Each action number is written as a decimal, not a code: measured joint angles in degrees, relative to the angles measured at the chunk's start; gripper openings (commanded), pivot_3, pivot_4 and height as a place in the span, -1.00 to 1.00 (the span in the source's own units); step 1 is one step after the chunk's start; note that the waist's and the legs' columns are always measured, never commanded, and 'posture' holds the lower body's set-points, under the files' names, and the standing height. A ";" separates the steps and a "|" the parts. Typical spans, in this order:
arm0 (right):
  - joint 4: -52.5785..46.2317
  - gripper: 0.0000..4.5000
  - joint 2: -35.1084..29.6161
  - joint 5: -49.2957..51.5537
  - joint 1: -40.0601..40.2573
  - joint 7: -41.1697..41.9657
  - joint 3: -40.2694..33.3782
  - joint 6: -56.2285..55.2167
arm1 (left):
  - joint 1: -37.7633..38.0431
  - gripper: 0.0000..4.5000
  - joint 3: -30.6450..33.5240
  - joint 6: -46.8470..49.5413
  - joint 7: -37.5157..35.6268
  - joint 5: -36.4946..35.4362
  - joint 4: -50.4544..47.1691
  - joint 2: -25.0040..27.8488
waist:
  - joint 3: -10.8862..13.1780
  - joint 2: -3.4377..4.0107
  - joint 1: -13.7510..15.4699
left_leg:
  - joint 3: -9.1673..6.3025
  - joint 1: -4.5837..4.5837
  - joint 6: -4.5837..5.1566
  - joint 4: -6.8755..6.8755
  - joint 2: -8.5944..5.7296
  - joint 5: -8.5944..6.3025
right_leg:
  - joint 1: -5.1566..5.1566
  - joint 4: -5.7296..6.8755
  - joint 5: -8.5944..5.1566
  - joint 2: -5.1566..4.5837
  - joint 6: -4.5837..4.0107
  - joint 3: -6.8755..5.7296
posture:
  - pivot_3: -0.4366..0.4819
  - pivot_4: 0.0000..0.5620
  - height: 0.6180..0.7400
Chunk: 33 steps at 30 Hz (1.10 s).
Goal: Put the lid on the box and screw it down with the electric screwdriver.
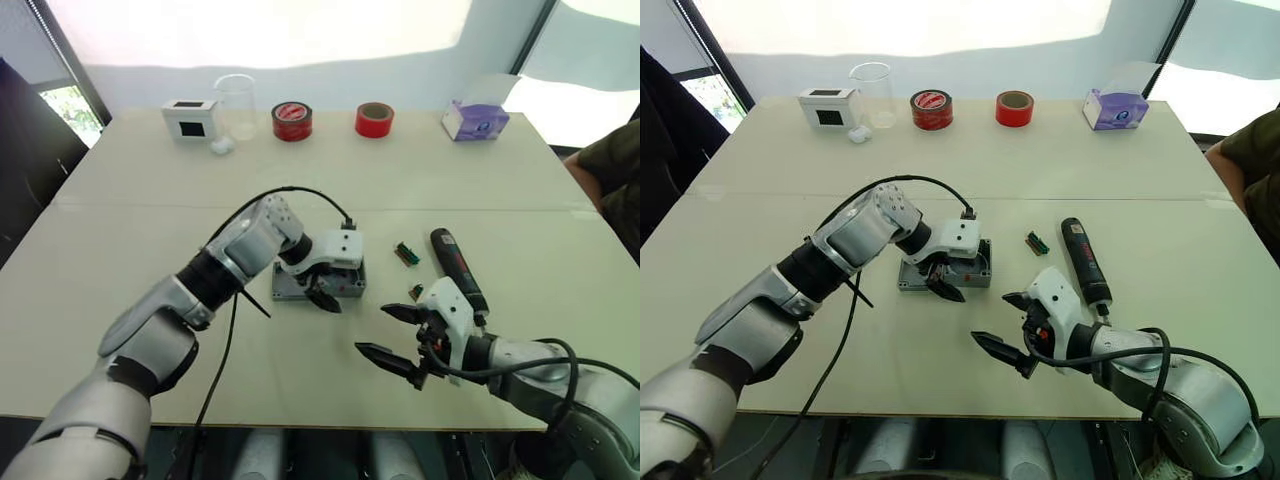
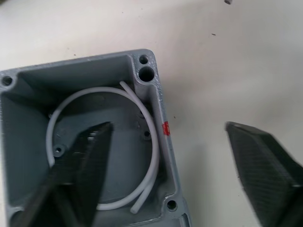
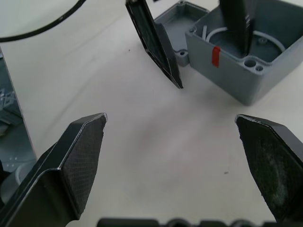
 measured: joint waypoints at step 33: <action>-4.09 1.00 -2.06 1.30 7.30 0.92 -3.24 4.11 | -12.27 -0.95 -12.10 -47.66 -13.58 -7.27 26.16 -2.18 | 0.02 -0.03 0.10 | -0.03 -0.04 0.02 0.06 -0.03 -0.01 | 0.00 0.01 0.00 -0.03 0.00 -0.01 | -0.05 -0.47 1.00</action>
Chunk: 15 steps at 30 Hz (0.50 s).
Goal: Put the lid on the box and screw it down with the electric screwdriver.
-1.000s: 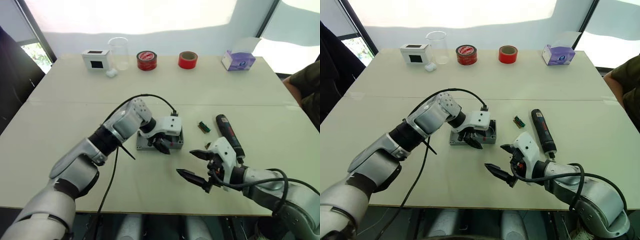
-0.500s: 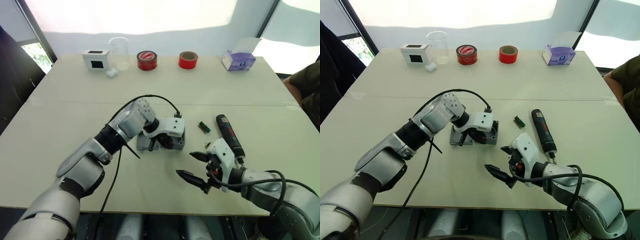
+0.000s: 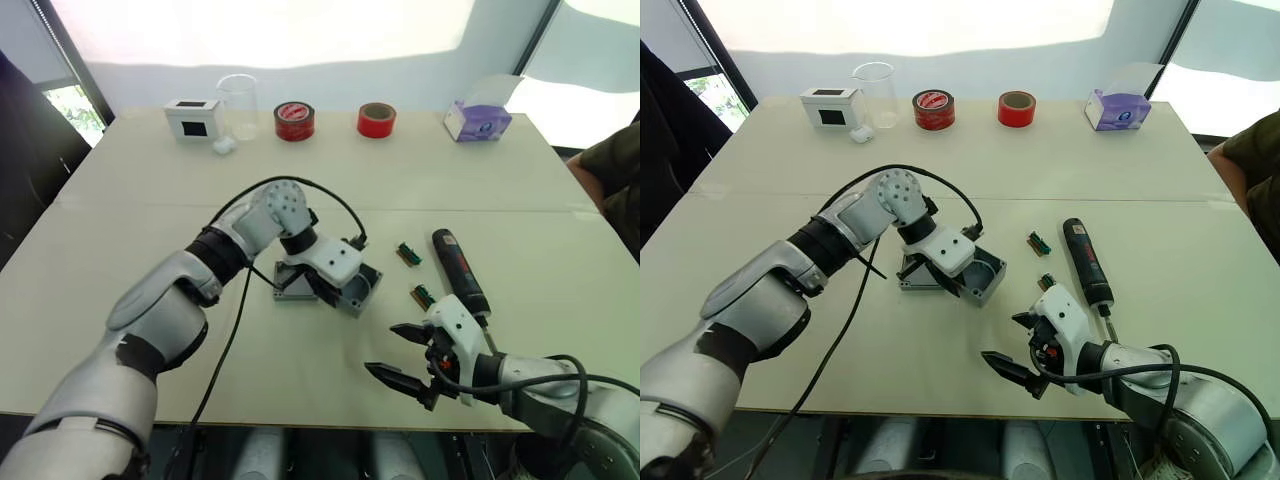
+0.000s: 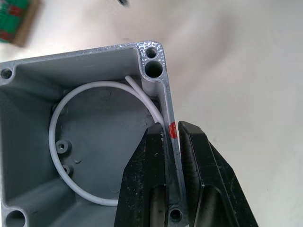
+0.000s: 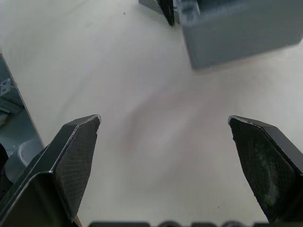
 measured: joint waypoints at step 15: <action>-3.67 1.00 2.60 6.13 -1.59 -8.27 -0.98 3.49 | -2.86 -0.78 -4.17 -10.46 0.00 -2.64 14.33 -9.27 | 0.01 -0.02 -0.13 | 0.01 0.00 0.04 0.02 0.00 -0.02 | 0.00 0.01 0.00 0.01 0.00 0.00 | -0.05 -0.47 1.00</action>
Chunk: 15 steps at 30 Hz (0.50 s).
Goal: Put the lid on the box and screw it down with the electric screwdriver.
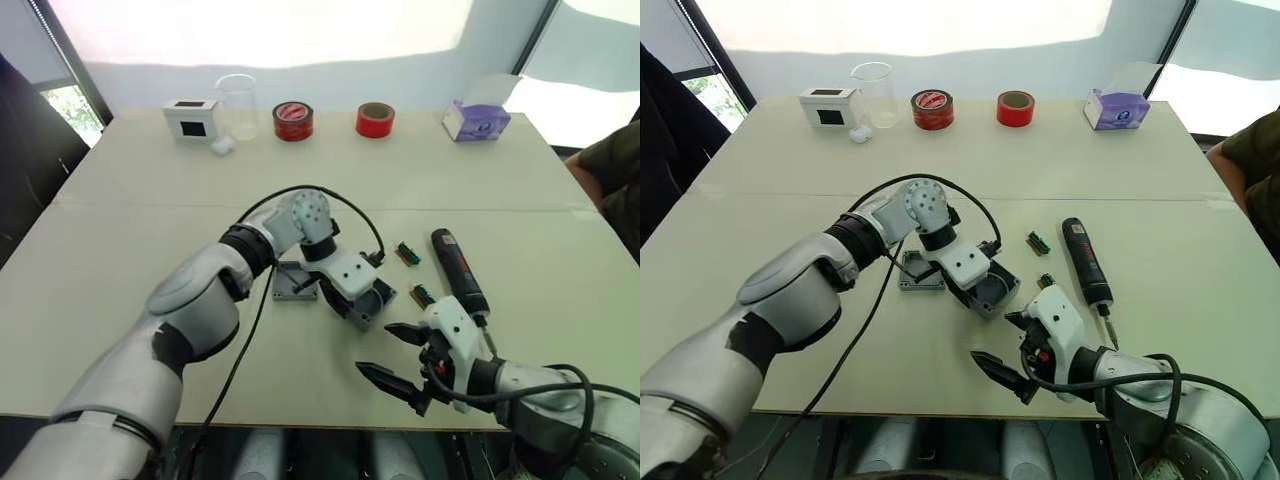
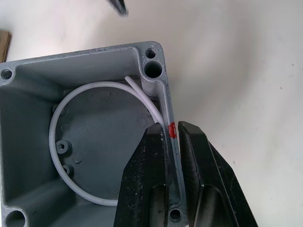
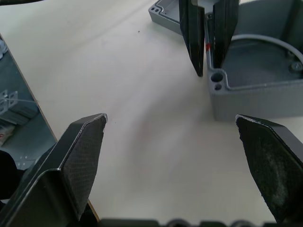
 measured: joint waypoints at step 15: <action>0.35 1.00 -4.46 5.35 1.12 5.51 -5.51 -1.63 | -0.09 0.18 9.48 14.80 0.01 -7.83 -11.13 10.96 | 0.00 0.01 -0.26 | -0.01 -0.01 0.01 0.01 0.03 -0.01 | -0.06 0.07 0.00 0.02 0.01 0.01 | -0.05 -0.47 1.00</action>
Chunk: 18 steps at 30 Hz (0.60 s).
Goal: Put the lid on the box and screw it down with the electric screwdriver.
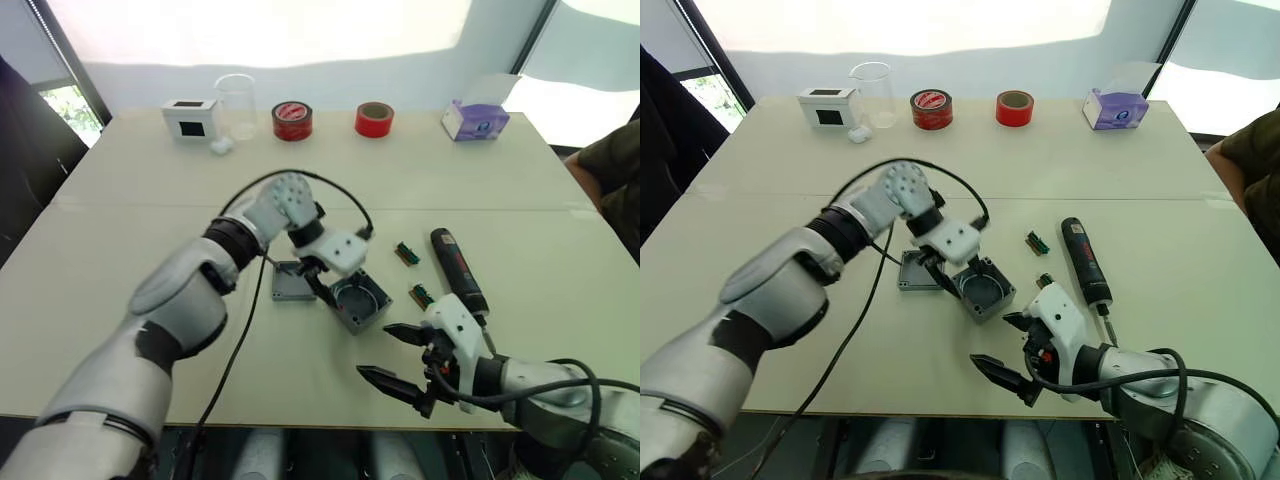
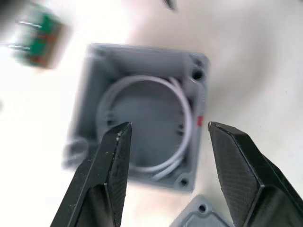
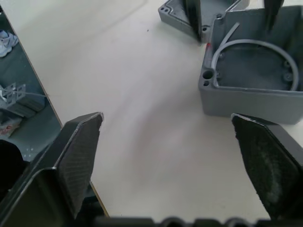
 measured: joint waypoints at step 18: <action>8.61 1.00 -6.46 4.18 -24.87 3.64 8.80 -2.30 | 14.73 0.18 36.83 105.15 54.17 2.71 -35.30 5.31 | 0.04 -0.08 -0.70 | -0.10 -0.08 0.31 0.69 -0.11 -0.20 | -0.05 0.79 -0.38 -0.06 0.29 0.06 | -0.05 -0.47 1.00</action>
